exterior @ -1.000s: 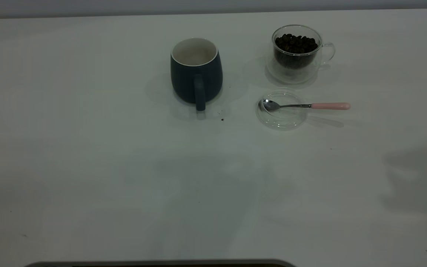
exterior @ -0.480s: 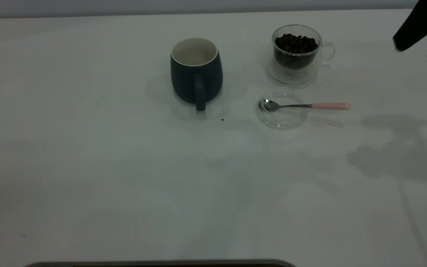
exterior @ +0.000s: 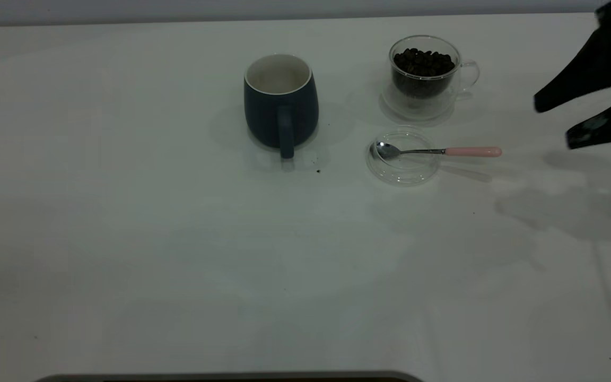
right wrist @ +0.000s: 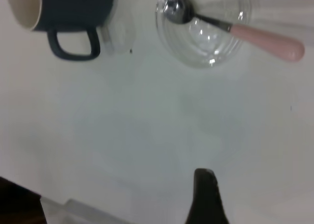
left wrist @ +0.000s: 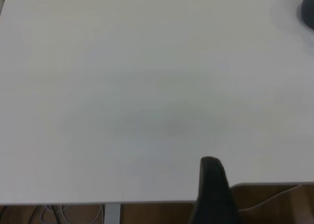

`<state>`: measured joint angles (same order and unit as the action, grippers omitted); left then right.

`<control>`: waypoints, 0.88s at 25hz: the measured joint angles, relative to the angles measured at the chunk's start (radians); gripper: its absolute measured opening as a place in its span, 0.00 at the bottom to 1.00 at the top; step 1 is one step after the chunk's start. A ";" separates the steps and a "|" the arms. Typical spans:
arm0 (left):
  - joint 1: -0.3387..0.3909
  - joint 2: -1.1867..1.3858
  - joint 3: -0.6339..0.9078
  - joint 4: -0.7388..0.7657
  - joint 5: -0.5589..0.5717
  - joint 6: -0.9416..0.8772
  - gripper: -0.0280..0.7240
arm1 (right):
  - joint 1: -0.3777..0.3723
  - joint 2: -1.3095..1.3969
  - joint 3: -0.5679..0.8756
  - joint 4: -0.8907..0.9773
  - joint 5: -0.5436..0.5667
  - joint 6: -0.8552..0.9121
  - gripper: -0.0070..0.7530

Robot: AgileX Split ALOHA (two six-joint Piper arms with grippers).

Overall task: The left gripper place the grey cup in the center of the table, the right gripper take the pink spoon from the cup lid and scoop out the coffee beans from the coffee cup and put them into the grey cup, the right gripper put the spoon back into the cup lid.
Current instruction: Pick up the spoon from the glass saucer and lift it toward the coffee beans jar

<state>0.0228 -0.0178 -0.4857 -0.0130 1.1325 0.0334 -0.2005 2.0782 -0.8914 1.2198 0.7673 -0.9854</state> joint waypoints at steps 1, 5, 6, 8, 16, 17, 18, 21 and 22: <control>0.000 0.000 0.000 0.000 0.000 0.000 0.79 | 0.000 0.024 0.000 0.033 -0.011 -0.032 0.79; 0.000 0.000 0.000 0.000 0.000 -0.002 0.79 | -0.002 0.106 -0.002 0.129 -0.044 -0.121 0.79; 0.000 0.000 0.000 0.000 0.000 -0.002 0.79 | -0.002 0.126 -0.002 0.152 -0.049 -0.140 0.79; 0.000 0.000 0.000 0.000 0.000 -0.002 0.79 | -0.002 0.161 -0.003 0.205 -0.058 -0.191 0.79; 0.000 0.000 0.000 0.000 0.000 -0.001 0.79 | -0.002 0.283 -0.010 0.516 -0.033 -0.486 0.79; 0.000 0.000 0.000 0.000 0.000 -0.001 0.79 | -0.001 0.292 -0.010 0.542 -0.023 -0.514 0.79; 0.000 0.000 0.000 0.000 0.000 -0.001 0.79 | 0.000 0.300 -0.010 0.560 -0.016 -0.536 0.79; 0.000 0.000 0.000 0.000 0.000 -0.001 0.79 | 0.002 0.304 -0.012 0.574 -0.001 -0.561 0.79; 0.000 0.000 0.000 0.000 0.000 -0.001 0.79 | 0.002 0.304 -0.012 0.577 0.000 -0.562 0.79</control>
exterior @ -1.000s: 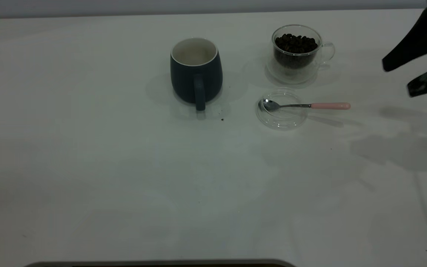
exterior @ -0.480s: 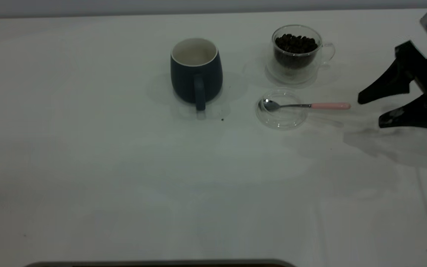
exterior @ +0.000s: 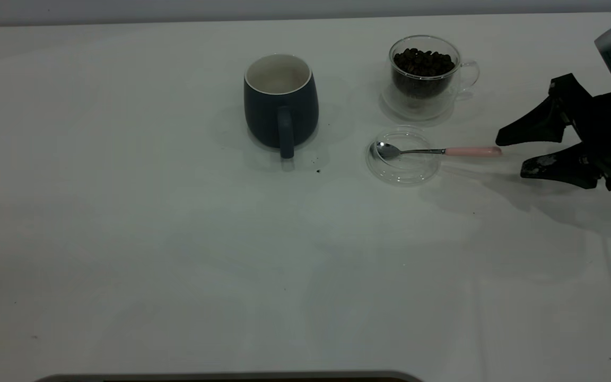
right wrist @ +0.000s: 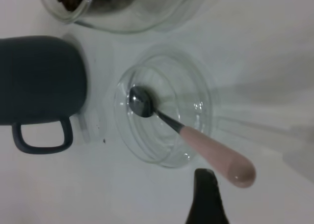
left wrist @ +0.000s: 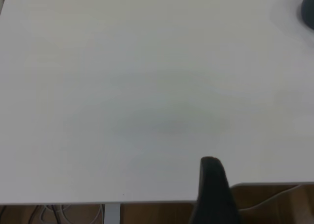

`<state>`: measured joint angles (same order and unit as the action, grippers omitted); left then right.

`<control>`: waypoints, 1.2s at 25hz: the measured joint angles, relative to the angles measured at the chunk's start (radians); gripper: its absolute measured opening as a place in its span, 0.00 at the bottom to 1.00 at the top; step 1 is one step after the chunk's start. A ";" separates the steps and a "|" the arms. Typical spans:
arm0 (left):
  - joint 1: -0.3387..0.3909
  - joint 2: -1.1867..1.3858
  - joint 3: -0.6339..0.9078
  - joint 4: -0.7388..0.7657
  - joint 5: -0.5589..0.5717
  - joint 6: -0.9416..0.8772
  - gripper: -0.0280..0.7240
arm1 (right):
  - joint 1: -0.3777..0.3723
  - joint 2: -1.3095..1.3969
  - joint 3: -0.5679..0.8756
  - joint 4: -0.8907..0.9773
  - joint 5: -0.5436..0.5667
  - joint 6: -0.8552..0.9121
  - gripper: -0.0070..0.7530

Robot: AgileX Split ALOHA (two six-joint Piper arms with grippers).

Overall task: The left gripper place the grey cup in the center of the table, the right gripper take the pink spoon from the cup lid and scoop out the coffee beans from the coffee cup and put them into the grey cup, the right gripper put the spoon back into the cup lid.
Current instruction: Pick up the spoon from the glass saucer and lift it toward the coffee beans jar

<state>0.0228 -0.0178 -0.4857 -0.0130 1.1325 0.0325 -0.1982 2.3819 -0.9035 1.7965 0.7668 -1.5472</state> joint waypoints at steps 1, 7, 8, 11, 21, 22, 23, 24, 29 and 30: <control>0.000 0.000 0.000 0.000 0.000 0.000 0.79 | 0.000 0.000 -0.001 0.001 0.001 0.000 0.79; 0.000 0.000 0.000 0.000 0.000 0.000 0.79 | 0.031 0.000 -0.009 0.005 0.003 0.000 0.79; 0.000 0.000 0.000 0.000 0.000 0.000 0.79 | 0.040 0.000 -0.009 0.005 0.003 0.000 0.79; 0.000 0.000 0.000 0.000 0.000 0.001 0.79 | 0.067 0.000 -0.019 0.005 -0.006 0.005 0.79; 0.000 0.000 0.000 0.001 0.001 0.001 0.79 | 0.116 0.047 -0.083 0.004 -0.012 0.063 0.79; 0.000 0.000 0.000 0.001 0.001 0.001 0.79 | 0.118 0.056 -0.086 0.004 -0.010 0.064 0.79; 0.000 0.000 0.000 0.001 0.001 0.001 0.79 | 0.120 0.063 -0.090 0.003 -0.006 0.066 0.79; 0.000 0.000 0.000 0.001 0.001 0.001 0.79 | 0.122 0.069 -0.094 0.003 -0.002 0.067 0.79; 0.000 0.000 0.000 0.001 0.001 0.001 0.79 | 0.122 0.079 -0.112 0.003 0.038 0.068 0.79; 0.000 0.000 0.000 0.001 0.001 0.001 0.79 | 0.122 0.079 -0.116 0.003 0.048 0.068 0.79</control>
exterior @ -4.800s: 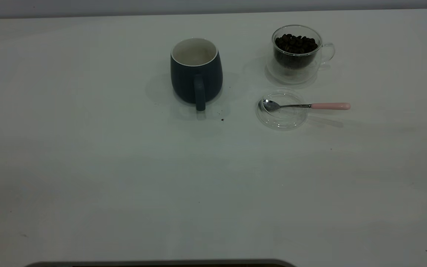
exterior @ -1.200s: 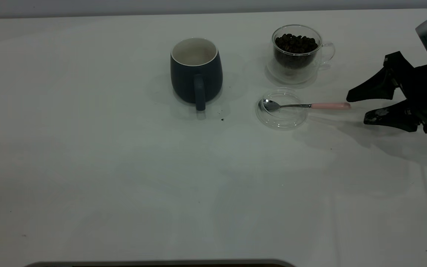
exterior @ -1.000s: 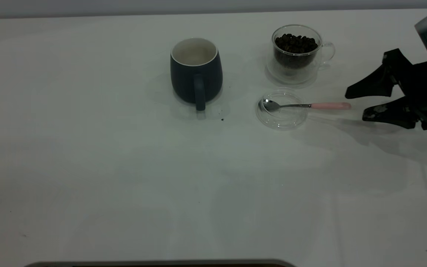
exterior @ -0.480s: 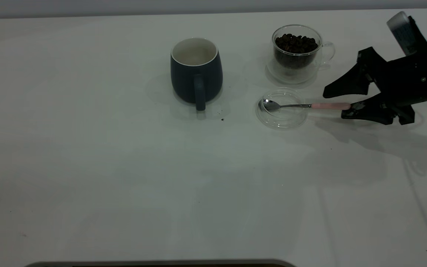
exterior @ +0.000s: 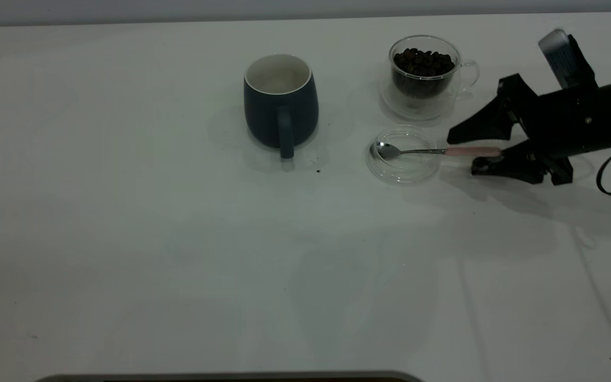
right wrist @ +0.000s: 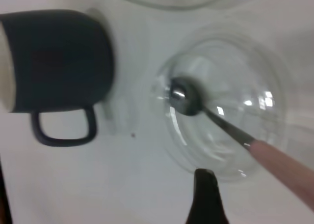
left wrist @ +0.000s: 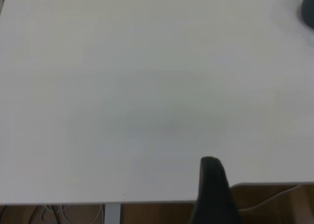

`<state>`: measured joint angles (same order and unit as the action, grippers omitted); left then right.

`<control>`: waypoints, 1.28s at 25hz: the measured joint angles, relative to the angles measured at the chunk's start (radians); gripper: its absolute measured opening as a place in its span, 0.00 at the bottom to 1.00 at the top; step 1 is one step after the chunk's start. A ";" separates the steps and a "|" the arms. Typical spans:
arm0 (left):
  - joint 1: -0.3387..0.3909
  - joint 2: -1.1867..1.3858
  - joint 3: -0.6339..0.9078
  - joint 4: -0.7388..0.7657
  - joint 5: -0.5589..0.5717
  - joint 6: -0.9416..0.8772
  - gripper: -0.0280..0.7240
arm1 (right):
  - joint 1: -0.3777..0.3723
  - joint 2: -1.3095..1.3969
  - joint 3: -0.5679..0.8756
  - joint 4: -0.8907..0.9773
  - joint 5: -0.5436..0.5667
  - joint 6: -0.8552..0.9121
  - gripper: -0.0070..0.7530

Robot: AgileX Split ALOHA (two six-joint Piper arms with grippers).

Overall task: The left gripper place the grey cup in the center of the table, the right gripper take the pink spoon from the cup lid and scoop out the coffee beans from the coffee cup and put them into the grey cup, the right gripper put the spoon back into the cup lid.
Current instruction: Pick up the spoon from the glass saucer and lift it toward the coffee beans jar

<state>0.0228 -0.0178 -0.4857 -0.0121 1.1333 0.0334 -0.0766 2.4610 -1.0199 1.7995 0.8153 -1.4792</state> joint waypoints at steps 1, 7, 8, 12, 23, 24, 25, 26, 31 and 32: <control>0.000 0.000 0.000 0.000 0.000 0.000 0.79 | 0.000 0.000 -0.004 0.000 0.007 0.000 0.79; 0.000 0.000 0.000 0.000 0.000 0.000 0.79 | 0.000 0.000 -0.011 0.000 0.038 0.000 0.78; 0.000 0.000 0.000 0.000 0.000 0.000 0.79 | 0.000 0.000 -0.011 0.000 0.039 -0.001 0.77; 0.001 0.000 0.000 0.000 0.000 0.000 0.79 | 0.000 0.000 -0.011 0.000 0.039 -0.015 0.67; 0.001 0.000 0.000 0.000 0.000 -0.001 0.79 | -0.003 0.000 -0.011 -0.047 0.050 -0.068 0.16; 0.001 0.000 0.000 0.000 0.000 -0.001 0.79 | -0.004 0.000 -0.011 -0.063 0.055 -0.069 0.15; 0.001 0.000 0.000 0.000 0.000 -0.001 0.79 | -0.007 0.000 -0.011 -0.087 0.058 -0.070 0.15; 0.001 0.000 0.000 0.000 0.000 -0.001 0.79 | -0.012 0.000 -0.011 -0.112 0.061 -0.070 0.15; 0.001 0.000 0.000 0.001 0.000 -0.001 0.79 | -0.043 -0.036 -0.011 -0.228 0.061 -0.063 0.15; 0.001 0.000 0.000 0.001 0.000 -0.001 0.79 | -0.047 -0.051 -0.011 -0.247 0.060 -0.059 0.15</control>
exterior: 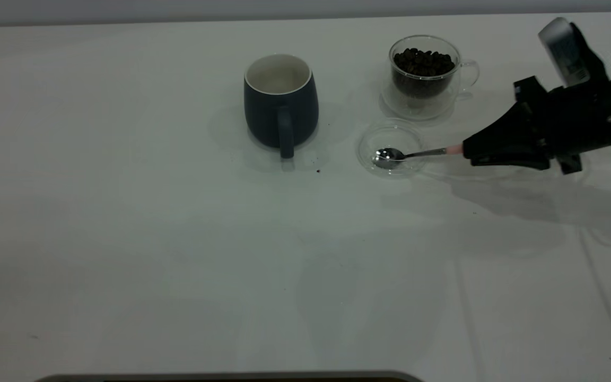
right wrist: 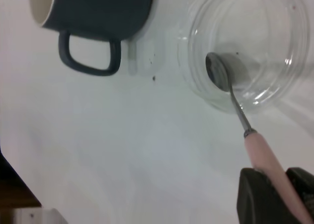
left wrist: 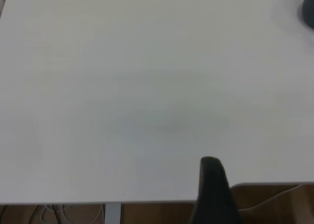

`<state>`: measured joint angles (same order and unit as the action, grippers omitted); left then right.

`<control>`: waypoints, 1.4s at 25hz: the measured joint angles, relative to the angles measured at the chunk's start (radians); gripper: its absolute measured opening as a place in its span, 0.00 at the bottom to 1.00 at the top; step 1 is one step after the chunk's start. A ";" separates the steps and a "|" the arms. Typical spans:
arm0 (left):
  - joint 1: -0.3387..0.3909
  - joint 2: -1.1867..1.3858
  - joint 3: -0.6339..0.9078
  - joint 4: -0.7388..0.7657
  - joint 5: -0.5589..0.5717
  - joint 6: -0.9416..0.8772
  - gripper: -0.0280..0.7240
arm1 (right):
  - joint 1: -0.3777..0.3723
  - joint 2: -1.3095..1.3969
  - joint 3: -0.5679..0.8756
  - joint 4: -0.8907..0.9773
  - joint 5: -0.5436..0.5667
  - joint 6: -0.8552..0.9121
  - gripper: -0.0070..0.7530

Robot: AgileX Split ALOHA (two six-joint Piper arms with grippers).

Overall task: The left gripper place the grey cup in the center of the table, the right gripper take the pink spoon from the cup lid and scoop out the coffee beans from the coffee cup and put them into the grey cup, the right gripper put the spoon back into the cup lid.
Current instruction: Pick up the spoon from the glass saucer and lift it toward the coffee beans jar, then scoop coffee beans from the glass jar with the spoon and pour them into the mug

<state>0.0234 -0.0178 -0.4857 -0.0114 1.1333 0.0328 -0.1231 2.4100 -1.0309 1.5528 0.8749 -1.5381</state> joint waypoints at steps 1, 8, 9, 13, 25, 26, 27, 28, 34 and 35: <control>0.000 0.000 0.000 0.000 0.000 0.000 0.79 | -0.002 -0.022 0.000 -0.018 -0.001 0.004 0.15; 0.000 0.000 0.000 0.000 0.000 0.000 0.79 | -0.010 -0.185 0.000 -0.065 -0.006 0.028 0.15; 0.000 0.000 0.000 0.000 0.000 0.000 0.79 | -0.010 -0.210 0.000 -0.059 -0.012 0.027 0.15; 0.000 0.000 0.000 0.000 0.000 0.000 0.79 | -0.010 -0.275 -0.001 0.040 -0.059 -0.042 0.15; 0.000 0.000 0.000 0.000 0.000 0.001 0.79 | -0.007 -0.222 -0.209 -0.179 -0.147 0.070 0.15; 0.000 0.000 0.000 0.000 0.000 0.001 0.79 | -0.007 -0.217 -0.222 -0.212 -0.145 0.086 0.15; 0.000 0.000 0.000 0.000 0.000 0.001 0.79 | -0.007 -0.212 -0.236 -0.248 -0.142 0.102 0.15; 0.000 0.000 0.000 0.000 0.000 0.001 0.79 | -0.005 -0.208 -0.245 -0.268 -0.141 0.109 0.15; 0.000 0.000 0.000 0.000 0.000 0.001 0.79 | -0.005 -0.197 -0.295 -0.323 -0.151 0.122 0.15; 0.000 0.000 0.000 0.000 0.000 0.001 0.79 | -0.005 -0.193 -0.303 -0.330 -0.153 0.122 0.15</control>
<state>0.0234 -0.0178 -0.4857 -0.0114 1.1333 0.0339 -0.1286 2.2171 -1.3337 1.2230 0.7220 -1.4159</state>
